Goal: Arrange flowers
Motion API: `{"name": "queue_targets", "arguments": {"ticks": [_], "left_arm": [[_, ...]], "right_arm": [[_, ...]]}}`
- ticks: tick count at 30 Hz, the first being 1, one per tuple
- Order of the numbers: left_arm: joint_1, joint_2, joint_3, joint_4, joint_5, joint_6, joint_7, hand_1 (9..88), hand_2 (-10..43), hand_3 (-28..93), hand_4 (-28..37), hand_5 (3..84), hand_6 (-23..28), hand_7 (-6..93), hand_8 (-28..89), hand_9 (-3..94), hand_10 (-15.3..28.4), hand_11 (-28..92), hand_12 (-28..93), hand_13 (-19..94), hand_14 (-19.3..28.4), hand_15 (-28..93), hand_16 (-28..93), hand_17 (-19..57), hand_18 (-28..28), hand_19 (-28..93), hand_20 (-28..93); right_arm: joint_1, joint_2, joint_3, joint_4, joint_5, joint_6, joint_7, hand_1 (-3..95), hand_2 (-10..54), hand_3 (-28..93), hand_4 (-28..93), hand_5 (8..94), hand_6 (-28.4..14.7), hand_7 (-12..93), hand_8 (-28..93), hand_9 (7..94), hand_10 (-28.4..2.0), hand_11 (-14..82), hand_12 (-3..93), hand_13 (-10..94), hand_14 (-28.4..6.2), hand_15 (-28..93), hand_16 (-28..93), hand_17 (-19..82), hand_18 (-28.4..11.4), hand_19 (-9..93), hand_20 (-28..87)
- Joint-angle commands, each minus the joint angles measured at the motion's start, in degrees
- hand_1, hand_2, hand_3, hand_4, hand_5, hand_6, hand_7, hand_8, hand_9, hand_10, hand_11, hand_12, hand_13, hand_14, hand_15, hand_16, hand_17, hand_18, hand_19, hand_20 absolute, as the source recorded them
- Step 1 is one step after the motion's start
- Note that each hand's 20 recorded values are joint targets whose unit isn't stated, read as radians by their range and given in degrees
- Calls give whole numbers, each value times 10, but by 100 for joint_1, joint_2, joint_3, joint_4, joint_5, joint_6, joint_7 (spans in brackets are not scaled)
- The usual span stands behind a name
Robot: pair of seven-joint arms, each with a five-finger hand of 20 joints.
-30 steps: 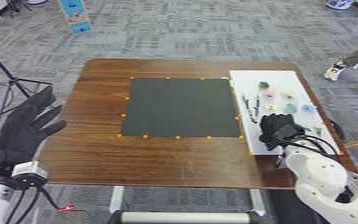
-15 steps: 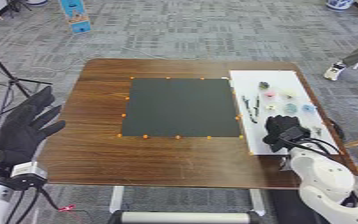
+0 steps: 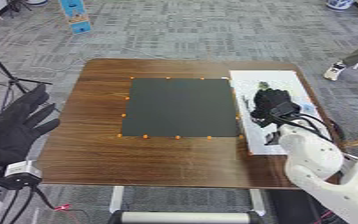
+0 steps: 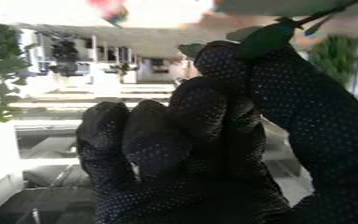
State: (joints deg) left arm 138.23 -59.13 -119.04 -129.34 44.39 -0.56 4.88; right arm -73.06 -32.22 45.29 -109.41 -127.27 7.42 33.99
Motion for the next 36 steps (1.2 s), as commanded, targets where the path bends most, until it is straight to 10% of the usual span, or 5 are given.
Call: {"name": "queue_targets", "arguments": {"ticks": [1, 20, 36], "left_arm": [[-87, 77, 1, -6, -28, -70, 25, 274, -95, 602, -283, 198, 15, 158, -86, 151, 73, 107, 222, 137, 122, 79, 56, -117, 244, 389, 54], [-308, 150, 273, 95, -33, -116, 2, 276, -95, 607, -283, 198, 17, 139, -78, 151, 71, 94, 219, 141, 117, 61, 59, -112, 243, 380, 56], [-819, 475, 535, 313, -59, -263, -107, 272, -95, 618, -283, 199, 19, 132, -72, 144, 65, 88, 220, 139, 105, 43, 63, -106, 233, 364, 65]], "right_arm": [[1519, -1361, -834, 532, 121, 81, -121, 390, -95, 816, -43, 703, -22, 590, 250, 785, -115, 543, 524, 682, -118, 827, 424, 321, -230, 871, 552], [1766, -3325, -1517, 1652, 152, -66, 203, 383, -95, 817, -34, 708, -16, 585, 252, 791, -110, 540, 520, 693, -117, 825, 421, 330, -233, 884, 544], [1508, -4156, -1588, 2381, -64, 106, 414, 386, -95, 814, -39, 716, -16, 575, 254, 793, -112, 540, 517, 696, -118, 823, 424, 331, -233, 888, 539]]}}
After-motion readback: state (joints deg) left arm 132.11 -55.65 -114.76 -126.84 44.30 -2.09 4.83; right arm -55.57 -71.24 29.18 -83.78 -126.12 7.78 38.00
